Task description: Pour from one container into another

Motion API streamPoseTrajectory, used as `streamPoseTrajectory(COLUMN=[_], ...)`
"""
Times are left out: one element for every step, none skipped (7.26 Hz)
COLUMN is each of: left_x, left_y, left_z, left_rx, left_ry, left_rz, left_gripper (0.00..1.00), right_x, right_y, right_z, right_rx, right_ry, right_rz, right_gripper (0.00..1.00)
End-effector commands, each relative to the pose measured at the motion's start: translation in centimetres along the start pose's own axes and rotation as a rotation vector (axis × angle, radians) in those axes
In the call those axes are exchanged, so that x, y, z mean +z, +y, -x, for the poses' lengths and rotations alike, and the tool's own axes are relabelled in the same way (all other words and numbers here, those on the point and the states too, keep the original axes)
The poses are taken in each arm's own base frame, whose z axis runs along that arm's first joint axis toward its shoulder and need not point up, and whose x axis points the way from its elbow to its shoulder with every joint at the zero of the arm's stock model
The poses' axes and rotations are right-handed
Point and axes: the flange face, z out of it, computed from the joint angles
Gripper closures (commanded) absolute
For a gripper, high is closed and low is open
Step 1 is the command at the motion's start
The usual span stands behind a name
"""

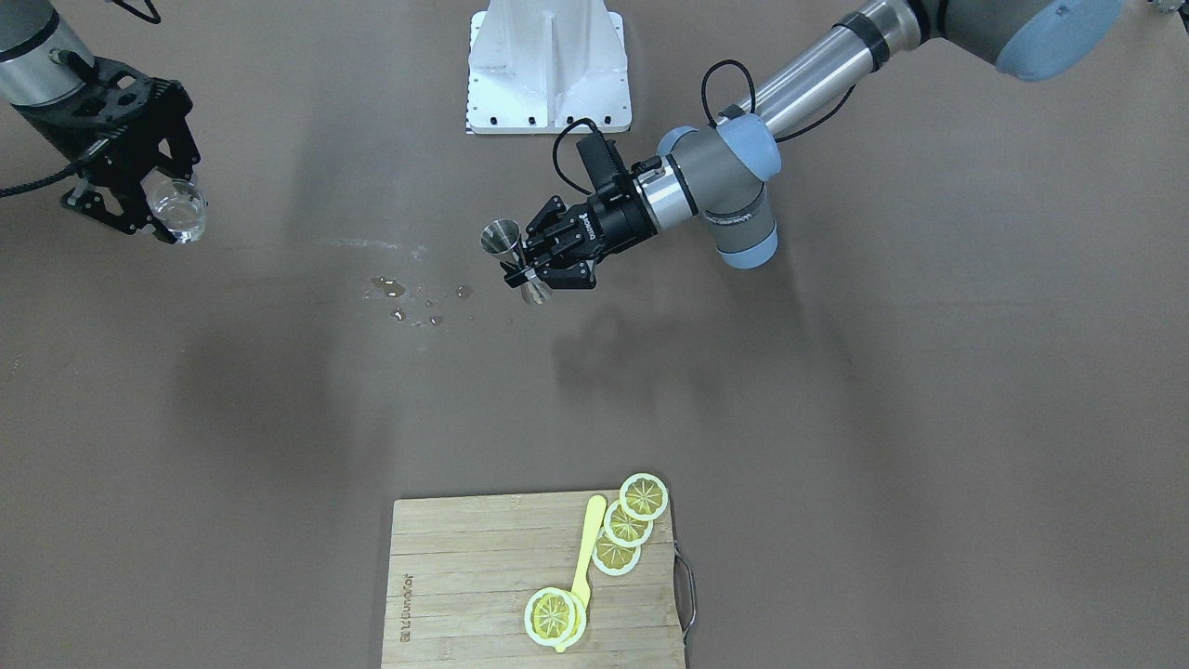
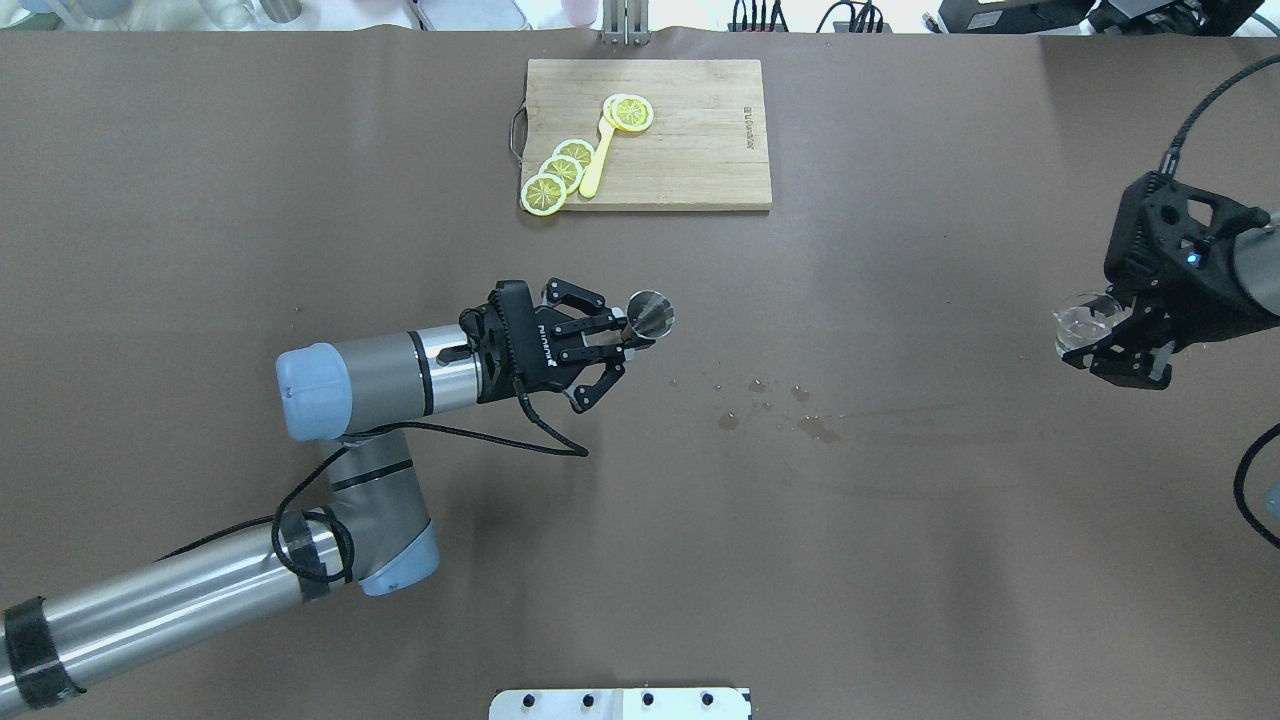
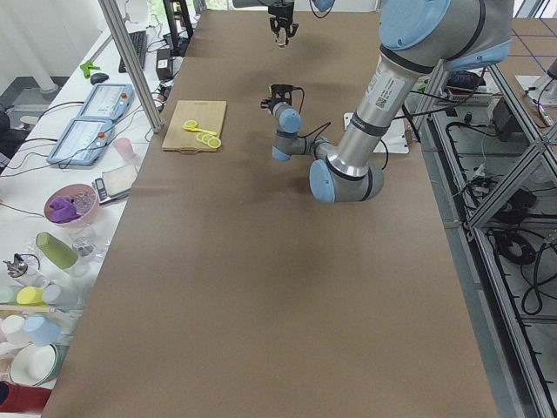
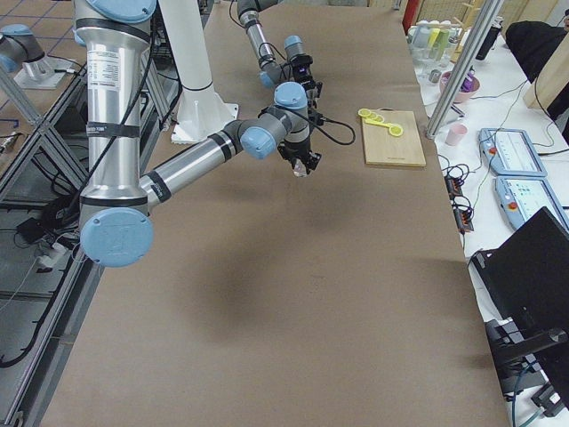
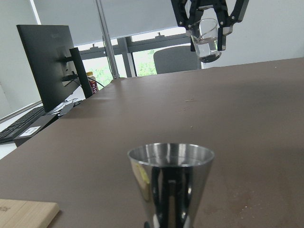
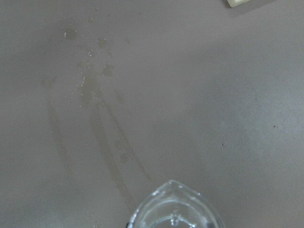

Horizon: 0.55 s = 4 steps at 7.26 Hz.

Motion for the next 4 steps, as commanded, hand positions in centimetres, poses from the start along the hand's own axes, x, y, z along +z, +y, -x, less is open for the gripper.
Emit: streamPoseTrajectory(left_x=[-4.9,-8.2,-11.1,-14.5], left_y=[-0.5,-0.4,0.0,0.5], left_z=[0.3,0.4,-0.3,-1.2], left_rx=[-0.064,-0.081,-0.093,-0.121], left_ry=[-0.105,-0.165,-0.229,-0.287], left_rz=[-0.037,-0.043,-0.045,-0.041], left_gripper=[1.00,1.00,1.00,1.00], right_x=[1.1,2.7,3.5,5.3], right_y=[6.4,9.3,11.1,13.6], right_z=[-3.4,-5.5,-6.4,-7.1], right_rx=[0.034,0.044,0.069,0.052], right_ry=[-0.012,-0.030,-0.031,-0.019], right_rz=[-0.070,-0.107,-0.137,-0.168], right_gripper=[1.00,1.00,1.00,1.00])
